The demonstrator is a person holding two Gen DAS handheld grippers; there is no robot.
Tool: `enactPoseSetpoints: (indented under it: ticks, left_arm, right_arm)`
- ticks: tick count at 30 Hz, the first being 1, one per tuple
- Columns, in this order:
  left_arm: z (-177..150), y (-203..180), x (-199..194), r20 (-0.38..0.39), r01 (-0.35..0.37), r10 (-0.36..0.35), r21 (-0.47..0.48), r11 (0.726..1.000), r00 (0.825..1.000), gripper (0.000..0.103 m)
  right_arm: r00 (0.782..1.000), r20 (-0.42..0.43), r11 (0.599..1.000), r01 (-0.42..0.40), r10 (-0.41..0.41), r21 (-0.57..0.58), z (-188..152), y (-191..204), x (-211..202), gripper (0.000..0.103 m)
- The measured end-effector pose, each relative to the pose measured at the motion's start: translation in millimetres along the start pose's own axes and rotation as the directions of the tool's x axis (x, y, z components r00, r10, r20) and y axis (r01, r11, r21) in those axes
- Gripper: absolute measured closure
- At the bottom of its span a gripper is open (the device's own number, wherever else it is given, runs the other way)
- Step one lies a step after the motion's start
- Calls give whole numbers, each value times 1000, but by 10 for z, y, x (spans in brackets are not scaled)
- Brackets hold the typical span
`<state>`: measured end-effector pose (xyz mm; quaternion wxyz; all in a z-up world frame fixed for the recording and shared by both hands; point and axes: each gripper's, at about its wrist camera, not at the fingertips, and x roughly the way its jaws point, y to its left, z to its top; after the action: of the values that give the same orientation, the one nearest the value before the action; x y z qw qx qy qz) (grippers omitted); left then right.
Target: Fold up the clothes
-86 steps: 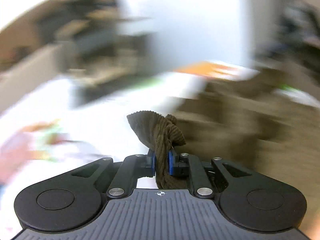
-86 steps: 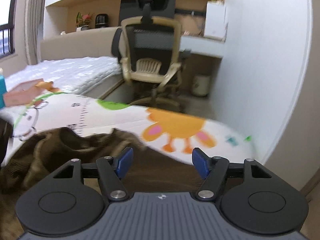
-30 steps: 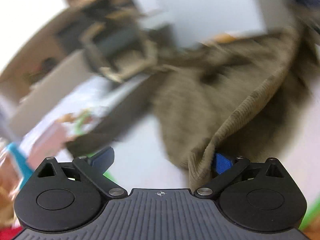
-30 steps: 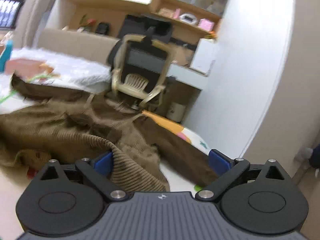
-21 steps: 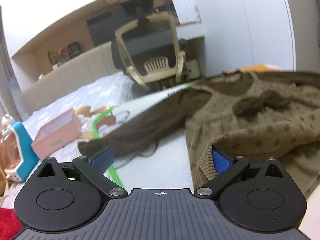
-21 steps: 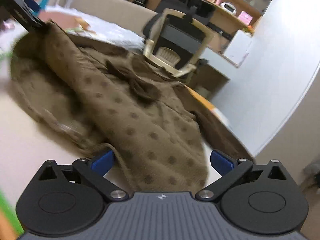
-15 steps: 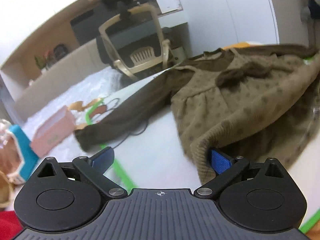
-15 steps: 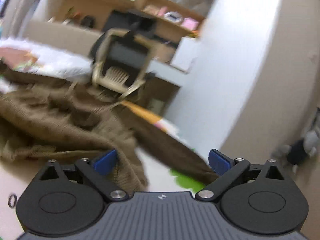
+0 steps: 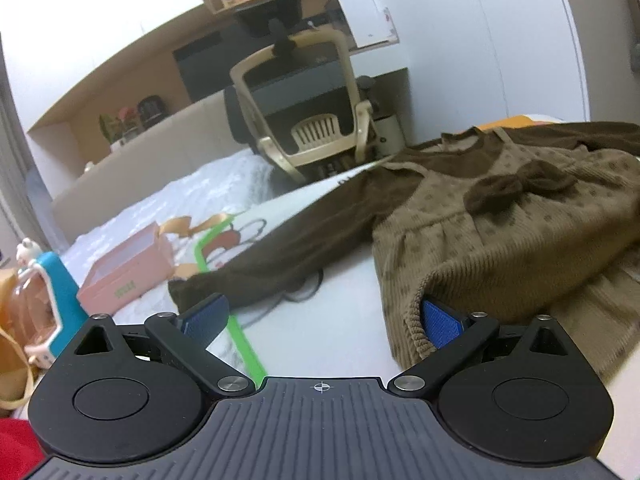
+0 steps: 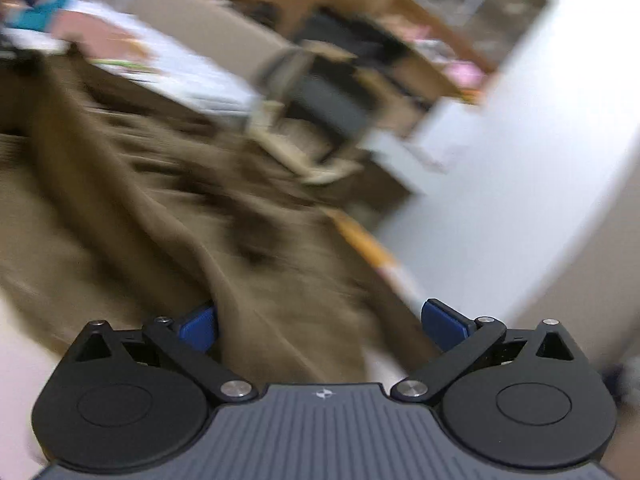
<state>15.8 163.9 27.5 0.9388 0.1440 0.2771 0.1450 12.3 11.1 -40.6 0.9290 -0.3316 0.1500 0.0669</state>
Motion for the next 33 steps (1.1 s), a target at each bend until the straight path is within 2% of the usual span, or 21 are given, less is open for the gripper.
enactPoseSetpoints:
  ticks: [2,4,6,8,10,13,14,17,18,20,23,25,27,29,31,33]
  left_arm:
    - [-127,18,-73,-11,57,-57,-21,998,998,1]
    - [-278,-1,-86,-46,144,-146,-40,989,988,1]
    - [-382,-88,-28,-87,161,-161,-6,987,983,1]
    - [-383,-126,41,-100,117,-113,39,992,989,1]
    - [-320,-102,75,-96,65,-59,69,995,994,1]
    - [-135,125,-212,-3,-13,13,88,996,1000,0]
    - [-76,211,-341,30,-33,30,90,995,999,0]
    - [-82,326,-569,20,3,-5,115,993,1000,0]
    - [-172,297,-563,-25,44,-41,132,990,999,0]
    - [-365,230,-542,-122,131,-112,159,979,986,0]
    - [-640,132,-529,-249,266,-223,154,952,942,0]
    - [-643,160,-595,-247,336,-304,97,937,920,0]
    - [-478,194,-643,-186,392,-379,39,919,906,0]
    - [-282,192,-650,-120,454,-453,-19,891,883,0]
    - [-75,110,-569,-71,503,-507,-59,862,859,0]
    - [116,20,-409,-50,514,-520,-102,852,853,0]
  right_arm:
    - [997,-42,997,73,-72,30,-206,-221,-64,0]
    - [989,-116,993,101,-94,53,-472,-401,-112,0]
    - [976,-188,990,122,-107,67,-713,-482,-90,0]
    - [971,-204,987,142,-125,75,-828,-519,-64,0]
    - [972,-167,981,180,-167,69,-747,-573,-62,0]
    - [975,-78,968,215,-207,127,-503,-813,-284,0]
    - [978,-57,966,208,-202,150,-461,-906,-392,0]
    - [994,-48,981,108,-101,159,-507,-1039,-620,0]
    - [997,-64,989,55,-46,136,-595,-1010,-629,0]
    - [990,-121,994,-56,66,90,-814,-907,-596,0]
    - [962,-214,985,-162,170,52,-1119,-740,-614,0]
    - [957,-201,977,-199,211,77,-1169,-782,-685,0]
    - [961,-141,966,-219,238,134,-1067,-898,-708,0]
    - [966,-62,951,-232,250,205,-886,-1017,-651,0]
    - [963,7,926,-261,269,272,-683,-1115,-547,0]
    - [954,42,904,-294,296,311,-462,-1122,-411,0]
